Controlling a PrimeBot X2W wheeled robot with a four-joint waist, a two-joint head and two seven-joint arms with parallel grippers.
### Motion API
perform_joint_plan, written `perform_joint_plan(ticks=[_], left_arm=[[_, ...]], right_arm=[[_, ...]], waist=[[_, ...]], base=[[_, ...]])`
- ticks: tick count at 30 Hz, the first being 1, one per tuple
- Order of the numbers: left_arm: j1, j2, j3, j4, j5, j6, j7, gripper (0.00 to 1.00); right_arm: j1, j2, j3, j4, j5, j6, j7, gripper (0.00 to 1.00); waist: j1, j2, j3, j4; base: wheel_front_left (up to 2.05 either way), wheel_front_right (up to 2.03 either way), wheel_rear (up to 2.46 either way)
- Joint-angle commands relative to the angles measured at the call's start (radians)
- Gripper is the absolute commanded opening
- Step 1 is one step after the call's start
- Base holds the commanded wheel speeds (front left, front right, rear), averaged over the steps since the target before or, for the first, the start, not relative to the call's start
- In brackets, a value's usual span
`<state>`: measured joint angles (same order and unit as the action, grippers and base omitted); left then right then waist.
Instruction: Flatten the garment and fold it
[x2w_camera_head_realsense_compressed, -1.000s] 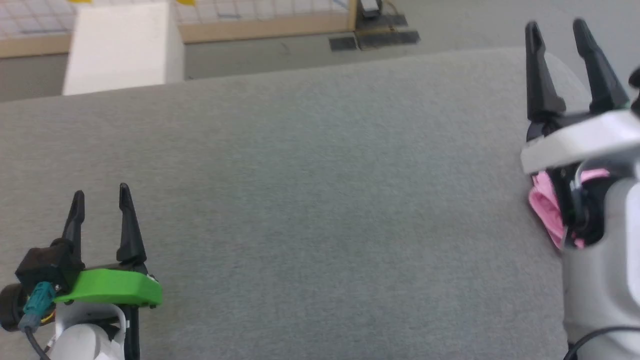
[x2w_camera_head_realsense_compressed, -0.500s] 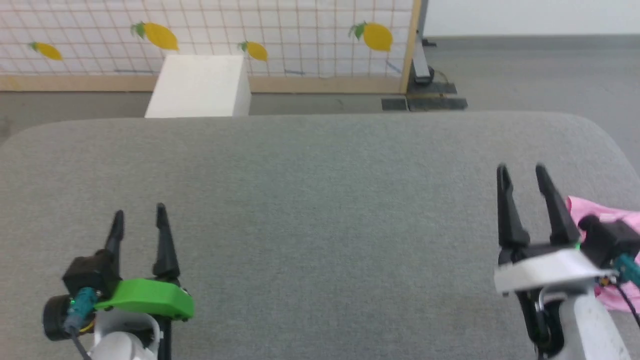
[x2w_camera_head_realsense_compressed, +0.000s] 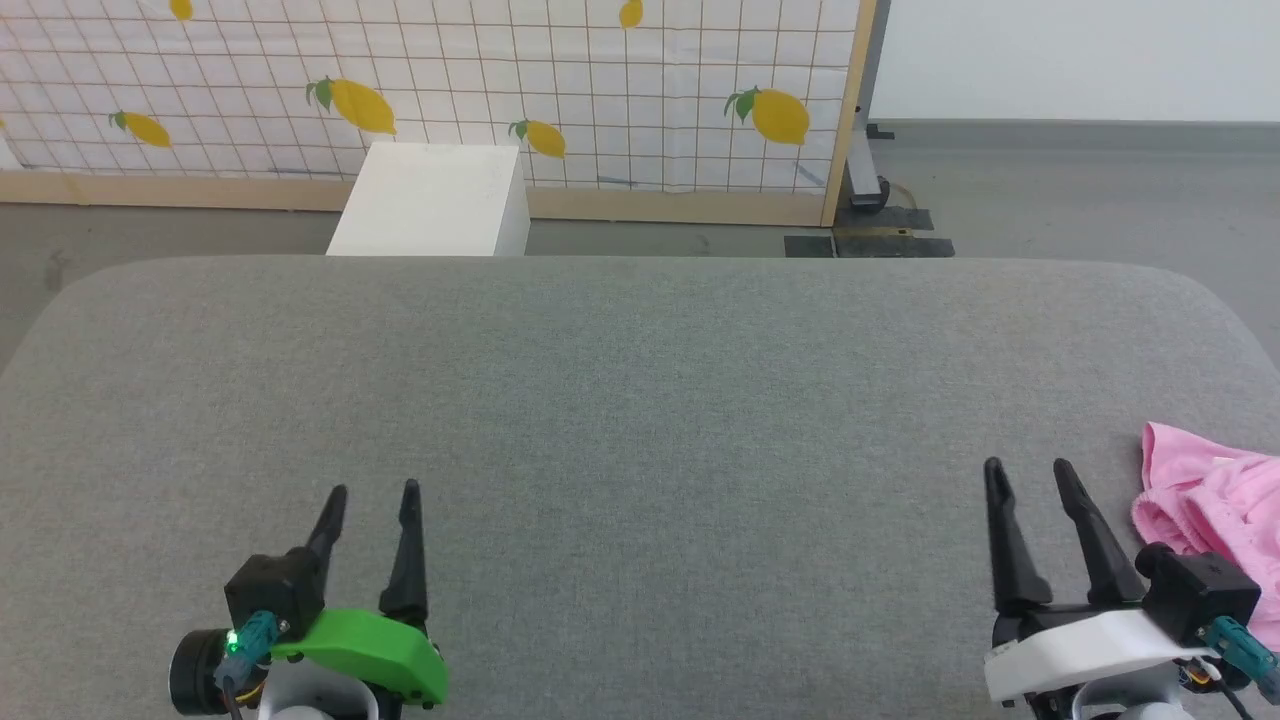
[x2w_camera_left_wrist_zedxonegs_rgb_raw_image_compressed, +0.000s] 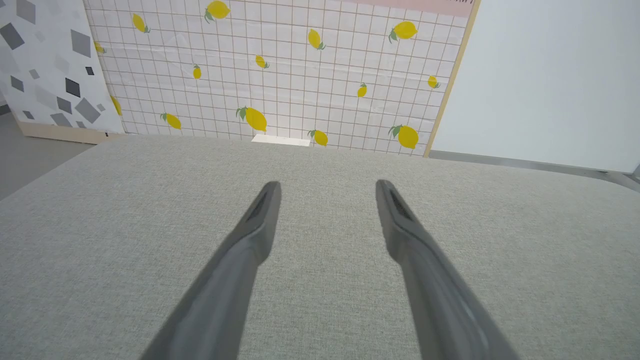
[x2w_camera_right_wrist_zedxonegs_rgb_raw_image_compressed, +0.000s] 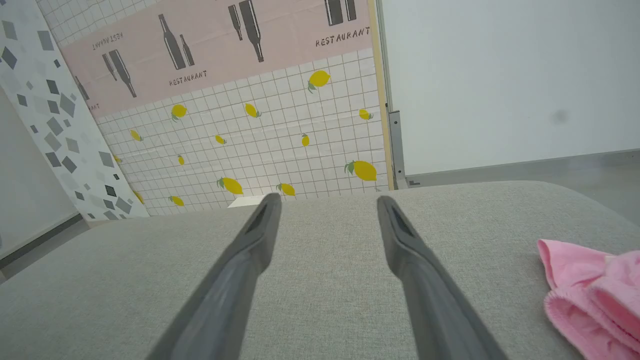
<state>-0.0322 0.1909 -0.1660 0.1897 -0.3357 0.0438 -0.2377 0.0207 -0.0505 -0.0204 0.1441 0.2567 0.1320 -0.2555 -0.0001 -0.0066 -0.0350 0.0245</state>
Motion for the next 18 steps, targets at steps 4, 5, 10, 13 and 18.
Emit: perform_joint_plan(ticks=[4,5,10,13,18], left_arm=[[0.0,0.0,-0.001,-0.001,0.001,0.0,0.0,0.0],[0.0,0.0,-0.002,-0.001,0.0,0.0,0.0,0.0],[0.001,-0.006,0.005,-0.008,0.013,-0.002,0.009,0.0],[0.002,-0.009,0.009,-0.013,0.021,-0.003,0.015,0.0],[0.003,-0.014,0.015,-0.02,0.034,-0.004,0.024,0.0]], right_arm=[[0.0,0.0,-0.001,0.0,-0.001,0.0,0.001,0.0],[0.0,0.0,-0.001,0.0,0.0,0.0,0.0,0.0],[-0.001,0.0,0.0,-0.006,-0.01,0.0,0.01,0.0],[-0.001,0.0,0.0,-0.009,-0.016,0.0,0.016,0.0],[-0.002,0.0,0.001,-0.015,-0.026,0.0,0.026,0.0]], waist=[[0.0001,0.0,0.0,0.0],[0.0001,0.0,0.0,0.0],[0.0001,0.0003,0.001,-0.001],[0.0001,0.0004,0.002,-0.002],[0.0001,0.0007,0.004,-0.002]], base=[[0.0,0.0,0.0],[0.0,0.0,0.0],[0.0,0.0,0.0],[0.0,0.0,0.0],[0.0,0.0,0.0]])
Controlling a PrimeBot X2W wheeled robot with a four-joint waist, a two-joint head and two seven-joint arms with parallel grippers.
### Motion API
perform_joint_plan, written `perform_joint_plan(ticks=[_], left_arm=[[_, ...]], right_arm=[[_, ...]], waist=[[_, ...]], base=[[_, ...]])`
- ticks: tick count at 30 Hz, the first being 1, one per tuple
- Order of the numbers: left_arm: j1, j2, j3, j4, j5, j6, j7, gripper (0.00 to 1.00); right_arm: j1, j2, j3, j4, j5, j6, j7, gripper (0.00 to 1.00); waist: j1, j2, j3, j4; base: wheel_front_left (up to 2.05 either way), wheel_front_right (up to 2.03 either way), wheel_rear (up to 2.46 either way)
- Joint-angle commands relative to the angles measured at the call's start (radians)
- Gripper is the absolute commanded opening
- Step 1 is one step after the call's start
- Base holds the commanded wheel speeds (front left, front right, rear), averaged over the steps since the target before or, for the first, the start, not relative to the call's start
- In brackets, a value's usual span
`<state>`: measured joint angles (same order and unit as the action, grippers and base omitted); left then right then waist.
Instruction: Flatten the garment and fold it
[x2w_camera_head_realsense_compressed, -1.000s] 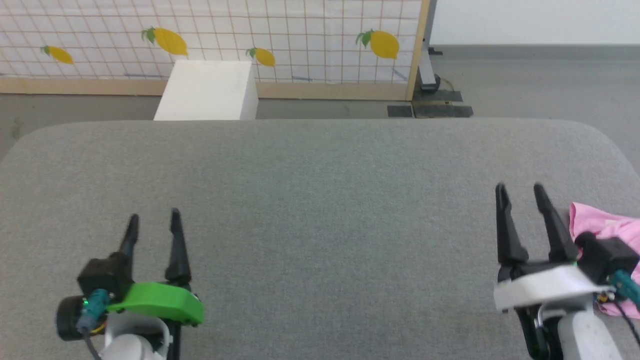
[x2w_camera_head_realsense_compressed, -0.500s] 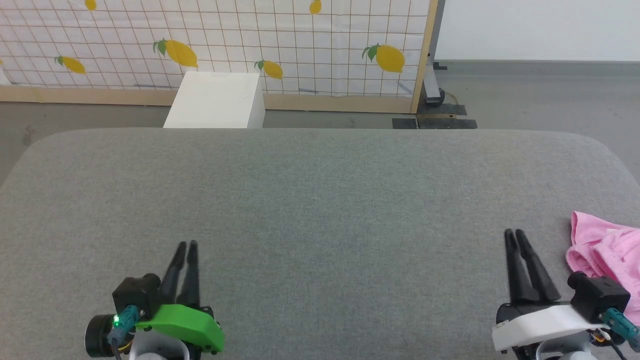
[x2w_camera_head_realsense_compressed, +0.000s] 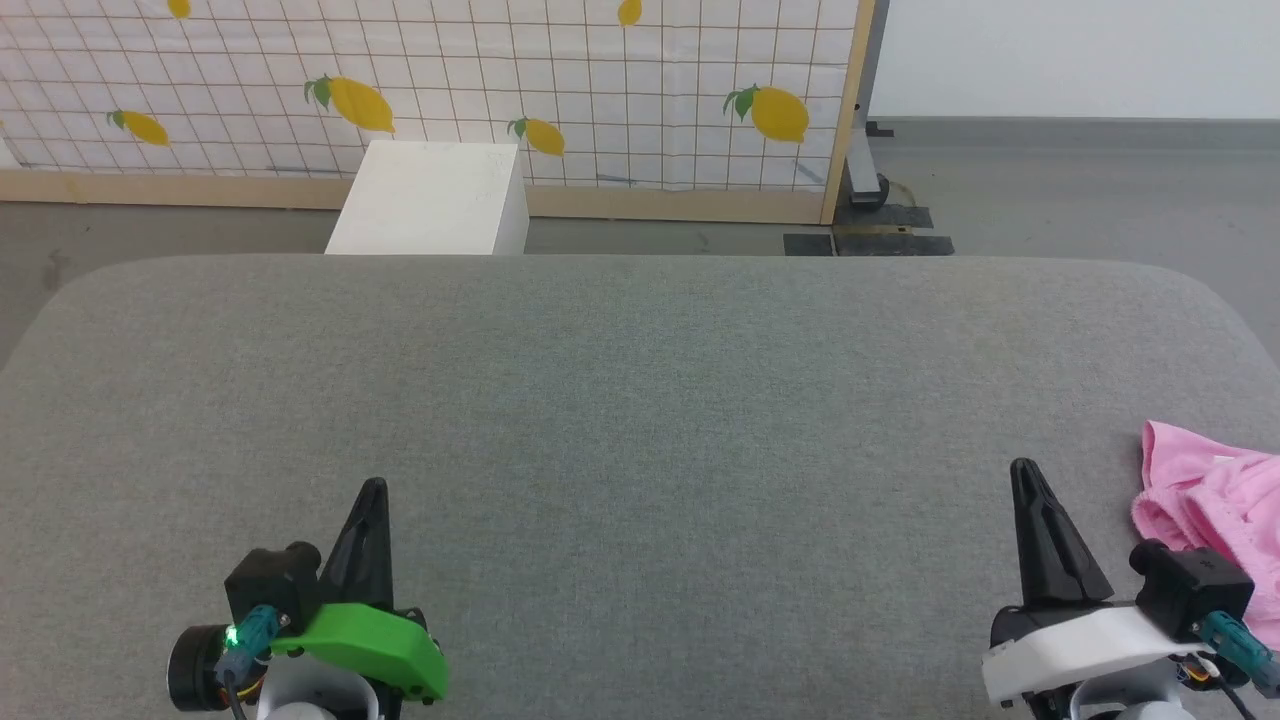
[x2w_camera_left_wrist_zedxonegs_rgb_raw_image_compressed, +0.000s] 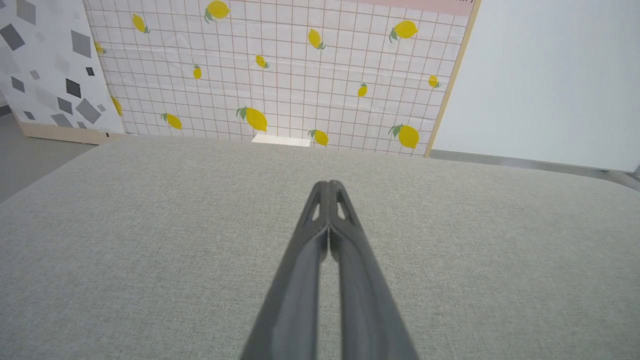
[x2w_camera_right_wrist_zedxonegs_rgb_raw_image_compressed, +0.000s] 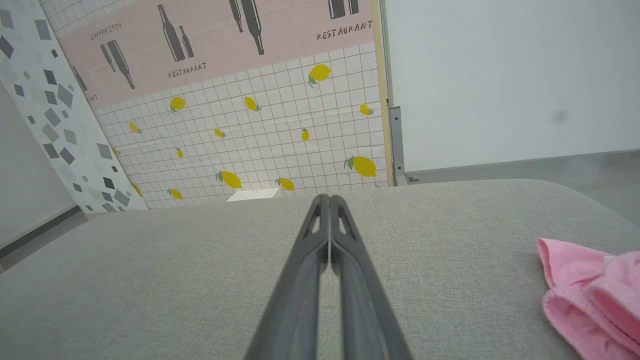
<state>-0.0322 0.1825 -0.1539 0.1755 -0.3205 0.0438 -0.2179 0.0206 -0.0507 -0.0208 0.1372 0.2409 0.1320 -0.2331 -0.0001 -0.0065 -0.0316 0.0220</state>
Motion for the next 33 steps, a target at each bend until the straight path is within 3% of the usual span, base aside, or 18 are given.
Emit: perform_joint_plan(ticks=[1,33], left_arm=[[0.003,-0.007,0.005,-0.007,0.022,-0.005,0.006,0.0],[0.012,-0.044,0.048,-0.057,0.11,-0.016,0.068,0.0]], right_arm=[[-0.002,0.0,0.002,-0.009,-0.013,0.0,0.006,0.0],[-0.008,0.0,0.007,-0.047,-0.08,0.0,0.072,0.0]], waist=[[0.0001,0.0007,0.0,0.0],[0.0001,0.0024,0.01,-0.007]], base=[[0.0,0.0,0.0],[0.0,0.0,0.0]])
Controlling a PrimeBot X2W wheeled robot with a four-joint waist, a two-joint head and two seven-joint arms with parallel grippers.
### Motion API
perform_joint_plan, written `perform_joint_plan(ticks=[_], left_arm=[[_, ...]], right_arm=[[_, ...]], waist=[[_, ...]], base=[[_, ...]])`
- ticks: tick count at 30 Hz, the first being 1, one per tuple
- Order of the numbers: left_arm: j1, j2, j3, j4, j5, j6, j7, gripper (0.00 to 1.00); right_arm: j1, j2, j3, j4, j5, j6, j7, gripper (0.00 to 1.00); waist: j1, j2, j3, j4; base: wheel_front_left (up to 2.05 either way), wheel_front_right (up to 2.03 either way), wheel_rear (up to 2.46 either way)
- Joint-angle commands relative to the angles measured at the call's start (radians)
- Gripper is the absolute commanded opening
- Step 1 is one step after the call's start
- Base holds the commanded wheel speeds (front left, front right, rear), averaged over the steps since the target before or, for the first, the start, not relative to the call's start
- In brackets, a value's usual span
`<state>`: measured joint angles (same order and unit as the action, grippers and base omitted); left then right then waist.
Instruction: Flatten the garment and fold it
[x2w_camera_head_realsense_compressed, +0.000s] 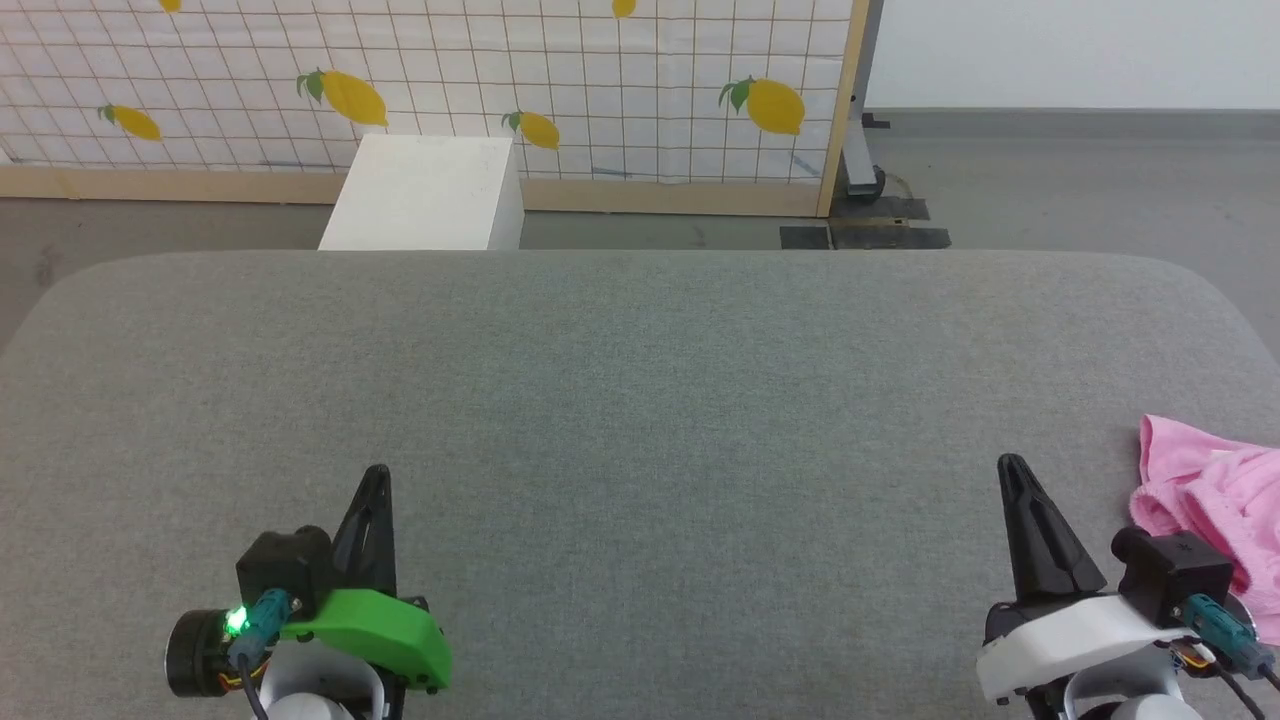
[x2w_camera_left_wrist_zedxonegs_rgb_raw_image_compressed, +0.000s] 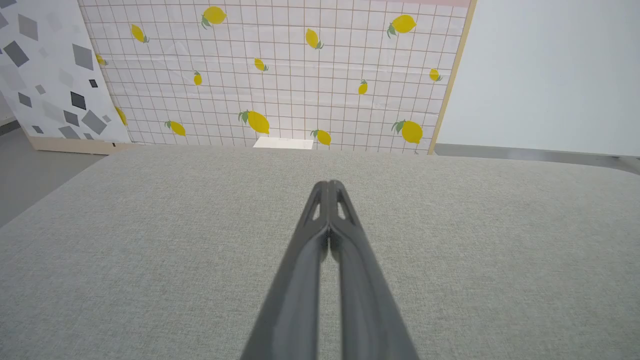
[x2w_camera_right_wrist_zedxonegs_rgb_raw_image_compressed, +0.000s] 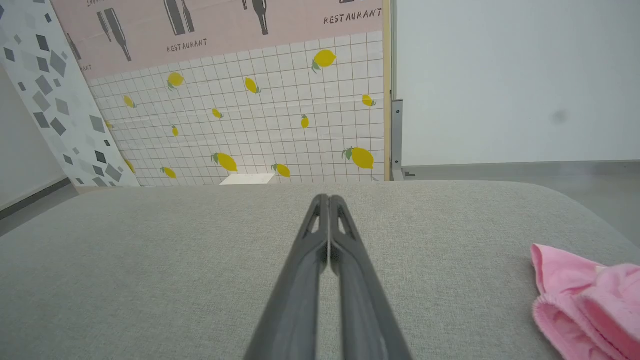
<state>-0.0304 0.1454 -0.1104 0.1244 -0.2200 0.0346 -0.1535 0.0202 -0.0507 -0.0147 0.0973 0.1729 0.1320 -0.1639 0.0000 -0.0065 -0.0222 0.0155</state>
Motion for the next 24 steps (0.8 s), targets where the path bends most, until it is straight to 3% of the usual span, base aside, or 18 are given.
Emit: perform_joint_plan(ticks=[1,24], left_arm=[[0.01,-0.008,0.006,-0.007,0.011,-0.007,0.006,0.0],[0.016,-0.033,0.037,-0.041,0.072,-0.015,0.049,0.0]], right_arm=[[-0.007,0.0,0.001,-0.008,-0.013,0.0,0.005,0.0],[-0.011,0.0,0.005,-0.034,-0.06,-0.001,0.051,0.0]], waist=[[0.0,0.0024,0.0,0.0],[0.0,0.0036,0.007,-0.005]], base=[[0.0,0.0,0.0],[0.0,0.0,0.0]])
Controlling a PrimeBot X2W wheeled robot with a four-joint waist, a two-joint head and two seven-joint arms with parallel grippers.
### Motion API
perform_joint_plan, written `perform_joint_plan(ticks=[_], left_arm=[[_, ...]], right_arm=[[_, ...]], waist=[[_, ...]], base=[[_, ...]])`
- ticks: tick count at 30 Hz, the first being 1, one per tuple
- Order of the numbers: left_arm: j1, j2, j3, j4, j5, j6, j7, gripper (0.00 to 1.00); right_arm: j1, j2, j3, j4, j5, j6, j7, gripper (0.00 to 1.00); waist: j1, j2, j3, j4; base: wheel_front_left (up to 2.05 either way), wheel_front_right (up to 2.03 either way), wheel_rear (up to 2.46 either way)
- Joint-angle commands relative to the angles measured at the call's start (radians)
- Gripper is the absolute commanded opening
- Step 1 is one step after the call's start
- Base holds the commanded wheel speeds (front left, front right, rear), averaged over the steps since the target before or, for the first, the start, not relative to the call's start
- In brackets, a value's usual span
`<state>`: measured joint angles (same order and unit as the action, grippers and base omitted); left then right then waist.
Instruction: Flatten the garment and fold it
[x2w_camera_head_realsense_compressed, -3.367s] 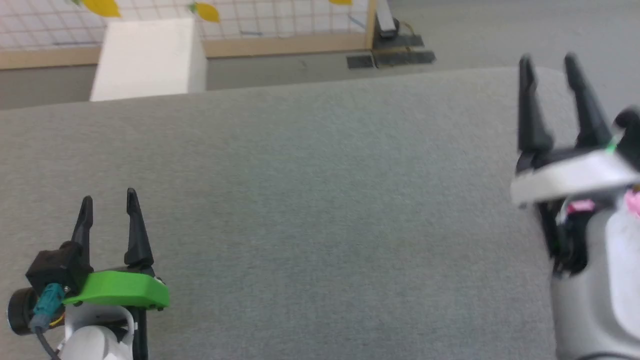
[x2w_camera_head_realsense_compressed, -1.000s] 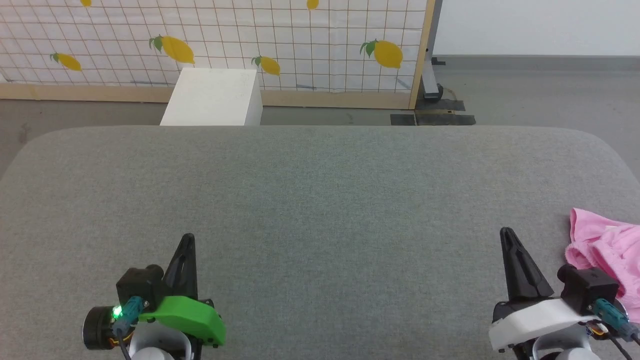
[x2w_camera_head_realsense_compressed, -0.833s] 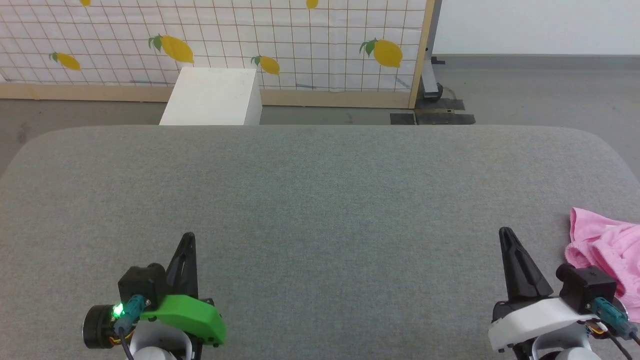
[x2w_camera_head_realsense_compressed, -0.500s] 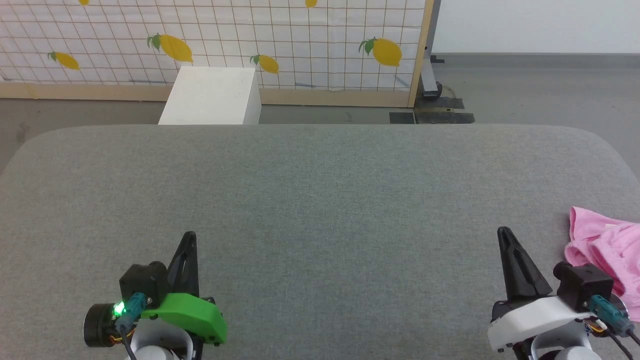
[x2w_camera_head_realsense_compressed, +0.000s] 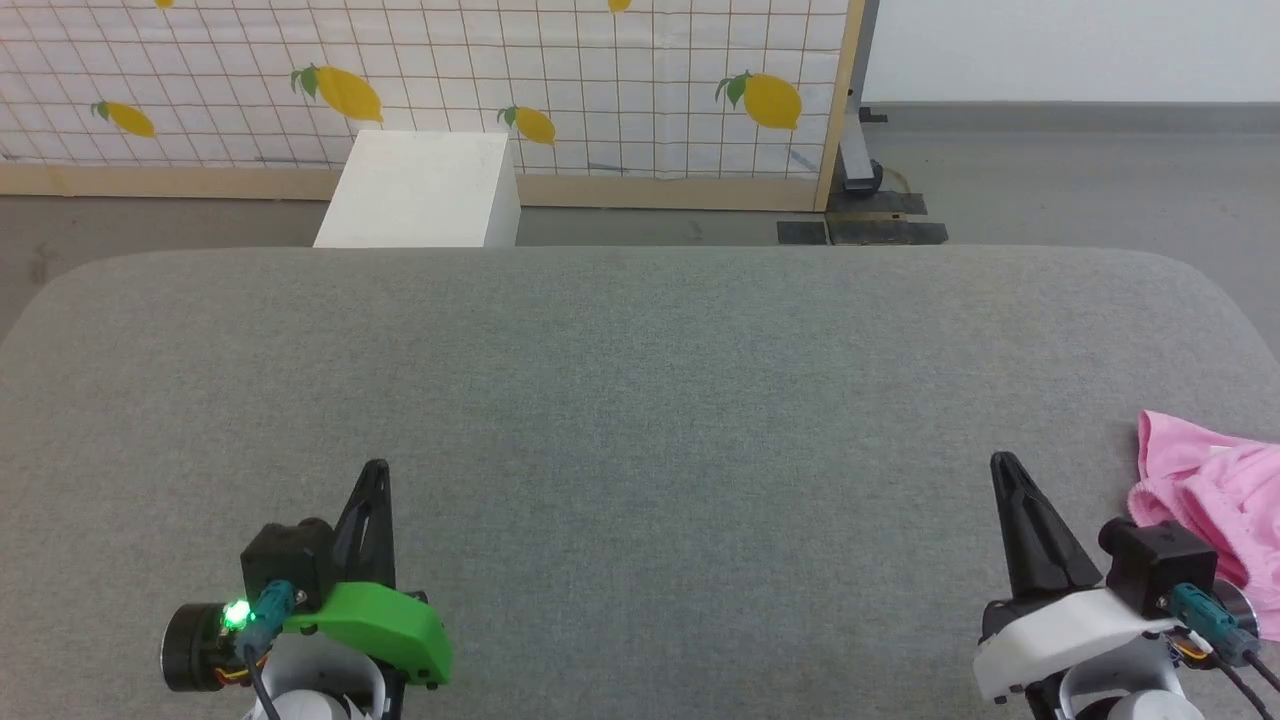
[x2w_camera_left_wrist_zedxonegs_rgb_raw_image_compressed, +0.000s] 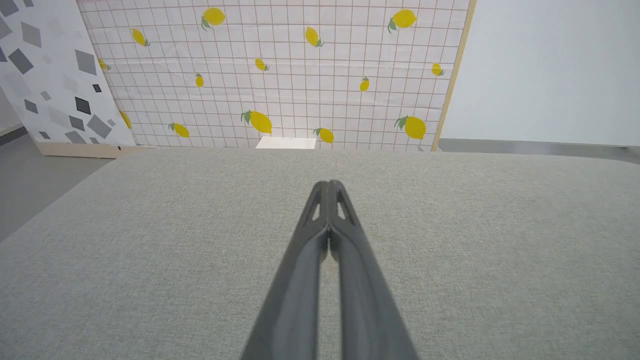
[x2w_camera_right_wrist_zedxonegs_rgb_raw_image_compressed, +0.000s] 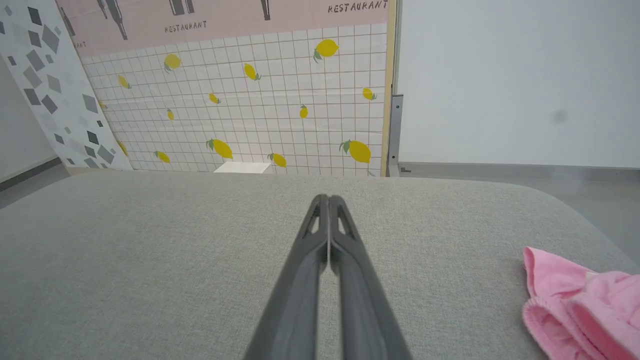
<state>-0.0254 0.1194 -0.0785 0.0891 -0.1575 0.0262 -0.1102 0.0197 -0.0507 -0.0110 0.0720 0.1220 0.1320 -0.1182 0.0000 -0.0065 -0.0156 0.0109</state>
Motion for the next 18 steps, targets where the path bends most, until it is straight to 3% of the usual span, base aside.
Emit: perform_joint_plan(ticks=[1,18], left_arm=[[0.011,-0.008,0.006,-0.007,0.012,-0.007,0.007,0.0],[0.016,-0.027,0.029,-0.033,0.057,-0.013,0.039,0.0]], right_arm=[[-0.011,0.0,0.002,-0.01,-0.011,-0.001,0.008,0.0],[-0.014,0.0,0.005,-0.029,-0.046,-0.001,0.042,0.0]], waist=[[0.0,0.0036,0.0,0.0],[0.0,0.0045,0.005,-0.004]], base=[[0.0,0.0,0.0],[0.0,0.0,0.0]])
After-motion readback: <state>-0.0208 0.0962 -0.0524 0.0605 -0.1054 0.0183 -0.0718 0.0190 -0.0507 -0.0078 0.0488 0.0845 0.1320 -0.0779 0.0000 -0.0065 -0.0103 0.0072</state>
